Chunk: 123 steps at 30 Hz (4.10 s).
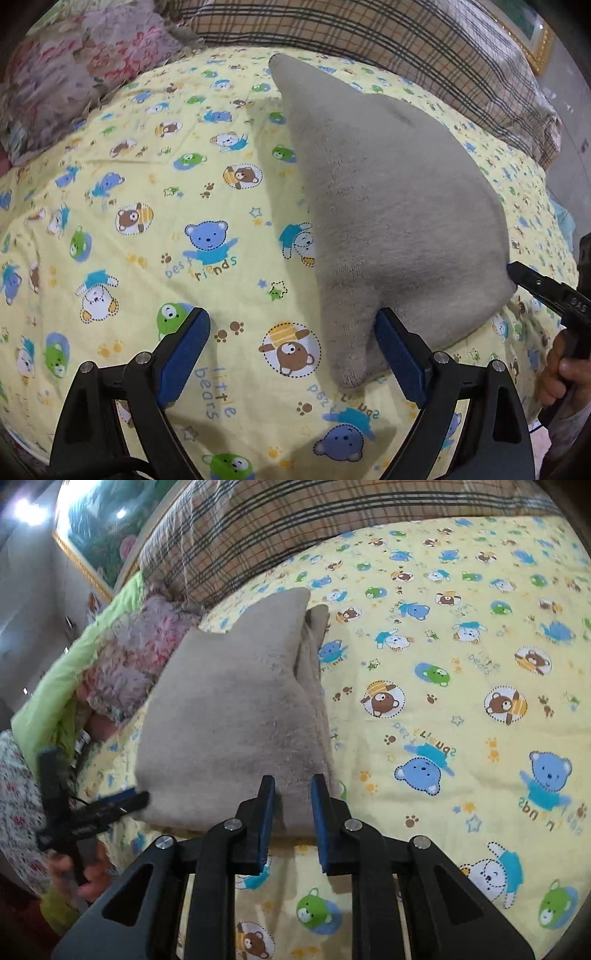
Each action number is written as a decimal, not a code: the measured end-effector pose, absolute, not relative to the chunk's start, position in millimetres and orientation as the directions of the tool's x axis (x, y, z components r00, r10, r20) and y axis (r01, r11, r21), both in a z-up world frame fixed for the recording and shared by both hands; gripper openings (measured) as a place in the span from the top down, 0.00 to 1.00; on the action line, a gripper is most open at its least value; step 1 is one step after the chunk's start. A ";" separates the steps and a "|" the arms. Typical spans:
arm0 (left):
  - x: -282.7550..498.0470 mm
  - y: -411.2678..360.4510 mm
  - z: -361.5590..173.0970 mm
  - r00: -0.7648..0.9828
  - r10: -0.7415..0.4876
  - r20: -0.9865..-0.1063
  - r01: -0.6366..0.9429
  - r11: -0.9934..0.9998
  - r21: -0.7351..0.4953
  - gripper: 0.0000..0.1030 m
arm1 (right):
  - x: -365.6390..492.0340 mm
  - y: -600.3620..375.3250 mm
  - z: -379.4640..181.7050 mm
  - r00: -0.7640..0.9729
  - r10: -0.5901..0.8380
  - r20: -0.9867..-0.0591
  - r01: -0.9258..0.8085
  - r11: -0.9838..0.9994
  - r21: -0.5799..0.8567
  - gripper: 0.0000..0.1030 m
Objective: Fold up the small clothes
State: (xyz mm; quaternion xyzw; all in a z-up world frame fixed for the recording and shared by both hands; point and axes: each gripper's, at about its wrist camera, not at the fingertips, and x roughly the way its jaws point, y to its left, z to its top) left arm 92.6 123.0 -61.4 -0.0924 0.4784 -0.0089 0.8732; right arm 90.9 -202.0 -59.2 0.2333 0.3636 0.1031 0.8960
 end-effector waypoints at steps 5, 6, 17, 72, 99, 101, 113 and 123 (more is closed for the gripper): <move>80.4 121.6 -47.4 0.571 -0.073 -0.818 -0.096 0.983 -0.155 0.11 | 75.4 -200.1 -42.3 0.742 0.347 -0.574 -0.032 0.873 0.487 0.78; 78.3 122.4 -46.4 0.572 -0.075 -0.817 -0.100 0.982 -0.160 0.11 | 71.7 -201.1 -40.1 0.746 0.345 -0.569 -0.028 0.871 0.491 0.78; 77.4 117.5 -20.2 0.616 -0.060 -0.785 -0.104 0.982 -0.156 0.11 | 58.6 -194.1 -20.6 0.775 0.351 -0.525 -0.062 0.870 0.489 0.77; 8.8 83.2 -17.3 0.676 0.123 -0.726 -0.194 0.981 -0.015 0.10 | -0.6 -164.1 -26.4 0.801 0.259 -0.539 -0.057 0.930 0.363 0.33; -25.8 52.7 -2.2 0.788 0.124 -0.603 -0.062 0.990 0.123 0.01 | -30.4 -124.2 -12.0 0.863 0.165 -0.478 -0.133 0.986 0.101 0.01; -21.9 53.6 -8.4 0.777 0.114 -0.619 -0.057 0.992 0.111 0.01 | -25.4 -123.1 -14.4 0.865 0.159 -0.477 -0.131 0.987 0.091 0.01; 8.9 71.1 -44.6 0.671 0.107 -0.734 -0.101 0.993 0.053 0.01 | 8.2 -125.8 -49.5 0.782 0.153 -0.604 -0.067 0.984 0.163 0.01; 16.8 69.3 -43.3 0.640 0.152 -0.753 -0.108 0.988 0.107 0.01 | 25.2 -117.7 -45.1 0.761 0.181 -0.623 -0.090 0.980 0.176 0.01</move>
